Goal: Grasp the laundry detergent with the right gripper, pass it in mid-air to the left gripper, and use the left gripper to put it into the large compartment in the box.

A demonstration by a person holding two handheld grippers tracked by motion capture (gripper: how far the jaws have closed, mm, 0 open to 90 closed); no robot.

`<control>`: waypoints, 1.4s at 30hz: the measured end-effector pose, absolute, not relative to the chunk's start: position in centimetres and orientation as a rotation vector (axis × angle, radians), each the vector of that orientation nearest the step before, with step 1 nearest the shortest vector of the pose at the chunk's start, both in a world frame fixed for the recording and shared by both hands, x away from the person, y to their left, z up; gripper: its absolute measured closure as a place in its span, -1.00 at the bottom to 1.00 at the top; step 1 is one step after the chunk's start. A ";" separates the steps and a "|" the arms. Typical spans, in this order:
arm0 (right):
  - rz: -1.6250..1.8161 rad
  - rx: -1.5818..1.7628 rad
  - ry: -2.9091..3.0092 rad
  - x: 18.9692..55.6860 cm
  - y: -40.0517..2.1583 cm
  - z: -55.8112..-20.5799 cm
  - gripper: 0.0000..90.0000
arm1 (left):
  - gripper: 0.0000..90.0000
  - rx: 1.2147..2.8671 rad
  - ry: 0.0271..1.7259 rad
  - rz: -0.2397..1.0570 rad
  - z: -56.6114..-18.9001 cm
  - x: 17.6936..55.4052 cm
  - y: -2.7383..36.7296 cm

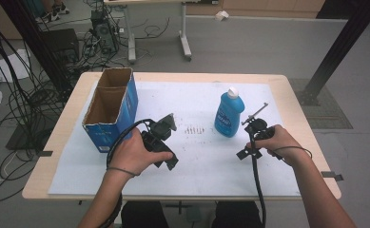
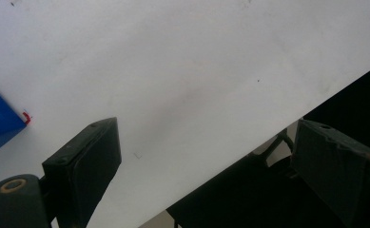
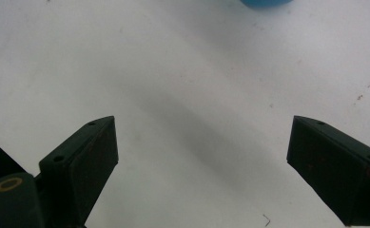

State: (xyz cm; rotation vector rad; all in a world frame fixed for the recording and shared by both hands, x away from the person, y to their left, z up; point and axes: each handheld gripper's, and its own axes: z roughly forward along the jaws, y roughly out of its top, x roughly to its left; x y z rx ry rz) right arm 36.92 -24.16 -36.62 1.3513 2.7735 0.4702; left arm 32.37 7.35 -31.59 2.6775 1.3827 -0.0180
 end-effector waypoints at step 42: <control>0.933 1.170 2.490 36.3 -27.4 -41.6 -0.80 | -0.78 2.685 1.405 -0.044 -31.9 33.3 7.9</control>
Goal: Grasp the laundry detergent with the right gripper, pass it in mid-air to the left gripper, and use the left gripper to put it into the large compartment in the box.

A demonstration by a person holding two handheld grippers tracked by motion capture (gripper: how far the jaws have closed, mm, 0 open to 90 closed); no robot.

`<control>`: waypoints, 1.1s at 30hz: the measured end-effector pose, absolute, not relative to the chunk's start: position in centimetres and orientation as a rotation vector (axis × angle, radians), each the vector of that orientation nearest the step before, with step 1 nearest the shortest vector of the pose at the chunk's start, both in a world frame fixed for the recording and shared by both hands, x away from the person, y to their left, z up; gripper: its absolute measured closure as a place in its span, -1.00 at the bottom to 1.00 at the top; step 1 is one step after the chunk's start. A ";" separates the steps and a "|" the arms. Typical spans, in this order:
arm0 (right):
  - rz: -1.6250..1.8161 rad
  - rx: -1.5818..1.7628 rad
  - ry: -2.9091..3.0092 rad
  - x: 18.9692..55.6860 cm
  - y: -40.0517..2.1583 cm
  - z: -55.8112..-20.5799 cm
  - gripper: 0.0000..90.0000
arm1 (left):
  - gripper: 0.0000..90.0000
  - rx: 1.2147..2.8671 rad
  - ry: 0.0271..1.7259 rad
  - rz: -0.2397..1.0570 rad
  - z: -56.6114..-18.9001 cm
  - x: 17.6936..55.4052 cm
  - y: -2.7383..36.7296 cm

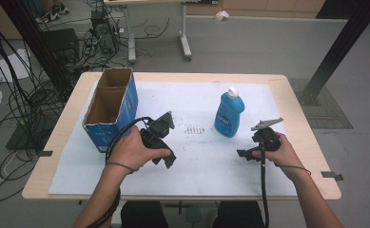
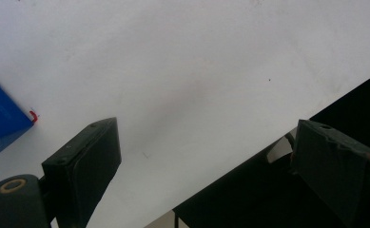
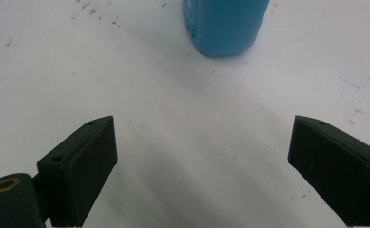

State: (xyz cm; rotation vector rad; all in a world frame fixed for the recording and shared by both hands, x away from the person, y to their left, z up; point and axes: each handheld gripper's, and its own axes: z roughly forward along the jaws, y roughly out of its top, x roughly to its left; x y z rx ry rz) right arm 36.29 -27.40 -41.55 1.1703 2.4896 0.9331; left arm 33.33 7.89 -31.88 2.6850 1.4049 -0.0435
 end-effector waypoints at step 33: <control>1.382 1.052 2.168 36.0 -28.1 -44.3 -0.82 | -0.78 2.676 1.425 -0.059 -32.1 33.5 8.1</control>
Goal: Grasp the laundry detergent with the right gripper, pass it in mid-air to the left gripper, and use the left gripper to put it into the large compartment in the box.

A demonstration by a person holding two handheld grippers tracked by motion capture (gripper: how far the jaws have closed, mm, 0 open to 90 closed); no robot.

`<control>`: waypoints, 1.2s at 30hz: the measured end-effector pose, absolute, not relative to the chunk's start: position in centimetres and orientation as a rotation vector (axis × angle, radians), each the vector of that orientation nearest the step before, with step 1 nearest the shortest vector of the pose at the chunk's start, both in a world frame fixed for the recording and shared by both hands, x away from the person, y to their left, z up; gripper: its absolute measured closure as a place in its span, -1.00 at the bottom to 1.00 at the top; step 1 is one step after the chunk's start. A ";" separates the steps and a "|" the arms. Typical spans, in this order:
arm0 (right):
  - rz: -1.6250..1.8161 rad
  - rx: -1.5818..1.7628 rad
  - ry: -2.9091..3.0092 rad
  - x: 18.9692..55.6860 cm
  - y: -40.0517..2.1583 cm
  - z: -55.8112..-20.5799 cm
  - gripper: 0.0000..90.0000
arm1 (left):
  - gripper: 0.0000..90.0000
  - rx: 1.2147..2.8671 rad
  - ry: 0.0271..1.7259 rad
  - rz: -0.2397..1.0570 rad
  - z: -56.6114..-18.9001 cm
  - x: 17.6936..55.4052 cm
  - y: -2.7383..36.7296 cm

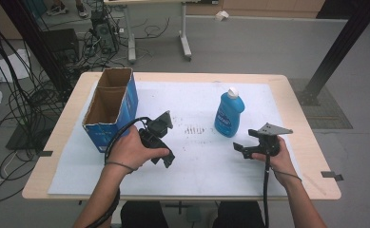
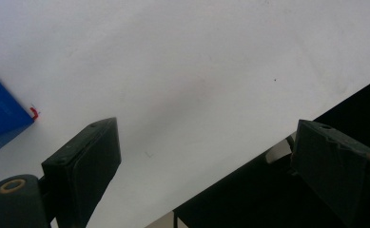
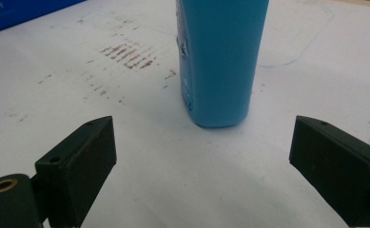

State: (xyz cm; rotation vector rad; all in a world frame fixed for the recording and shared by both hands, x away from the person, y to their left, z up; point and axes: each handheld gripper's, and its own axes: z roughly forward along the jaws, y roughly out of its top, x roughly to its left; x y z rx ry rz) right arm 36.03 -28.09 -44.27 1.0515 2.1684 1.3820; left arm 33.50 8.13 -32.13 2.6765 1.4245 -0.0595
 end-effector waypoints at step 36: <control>1.524 0.996 2.022 37.3 -27.3 -44.6 -0.84 | -0.78 2.685 1.419 -0.066 -32.0 33.7 8.2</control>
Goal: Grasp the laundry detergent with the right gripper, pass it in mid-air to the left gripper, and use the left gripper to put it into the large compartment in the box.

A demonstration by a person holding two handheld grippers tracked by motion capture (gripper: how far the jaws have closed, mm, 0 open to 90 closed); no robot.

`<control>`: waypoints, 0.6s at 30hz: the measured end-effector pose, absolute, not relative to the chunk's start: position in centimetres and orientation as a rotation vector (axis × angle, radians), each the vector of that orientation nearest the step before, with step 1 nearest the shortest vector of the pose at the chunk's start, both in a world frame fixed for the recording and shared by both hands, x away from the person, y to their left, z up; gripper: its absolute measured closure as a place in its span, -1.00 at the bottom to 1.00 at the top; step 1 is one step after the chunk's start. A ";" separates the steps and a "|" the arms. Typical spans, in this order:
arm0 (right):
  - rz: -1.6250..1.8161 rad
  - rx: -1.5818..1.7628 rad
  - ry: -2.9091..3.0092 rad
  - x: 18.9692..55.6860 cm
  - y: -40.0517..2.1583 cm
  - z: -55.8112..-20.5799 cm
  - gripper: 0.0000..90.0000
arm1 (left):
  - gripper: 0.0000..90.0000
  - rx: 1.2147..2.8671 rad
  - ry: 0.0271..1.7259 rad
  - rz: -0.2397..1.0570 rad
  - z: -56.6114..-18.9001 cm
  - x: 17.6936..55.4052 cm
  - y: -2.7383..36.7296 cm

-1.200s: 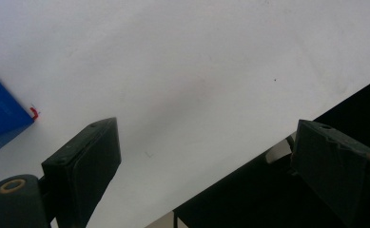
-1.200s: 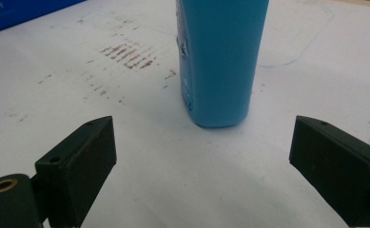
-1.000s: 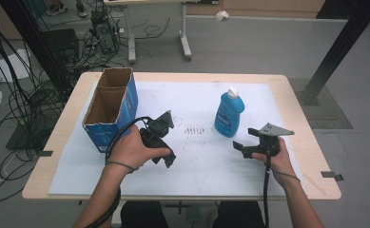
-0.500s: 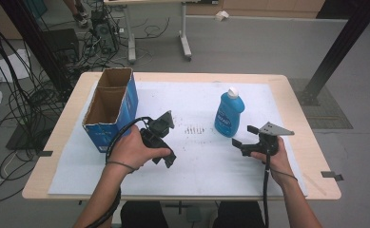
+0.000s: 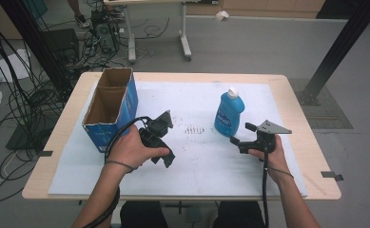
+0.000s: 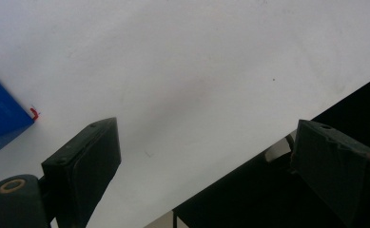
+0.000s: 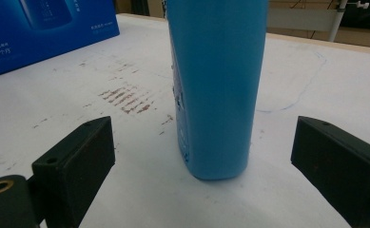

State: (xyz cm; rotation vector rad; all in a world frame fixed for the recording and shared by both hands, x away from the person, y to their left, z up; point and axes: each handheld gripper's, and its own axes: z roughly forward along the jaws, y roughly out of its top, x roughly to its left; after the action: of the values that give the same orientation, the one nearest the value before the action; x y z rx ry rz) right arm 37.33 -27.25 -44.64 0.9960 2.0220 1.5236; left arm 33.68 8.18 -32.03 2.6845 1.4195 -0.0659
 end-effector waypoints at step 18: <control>1.552 0.988 1.994 39.0 -26.4 -45.0 -0.83 | -0.78 2.696 1.423 -0.060 -31.8 33.9 8.2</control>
State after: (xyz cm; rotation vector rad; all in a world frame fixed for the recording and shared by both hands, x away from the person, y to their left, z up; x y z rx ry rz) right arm 38.99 -26.36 -44.99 0.9875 1.9937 1.5518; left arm 33.90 8.16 -31.84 2.6955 1.4231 -0.0602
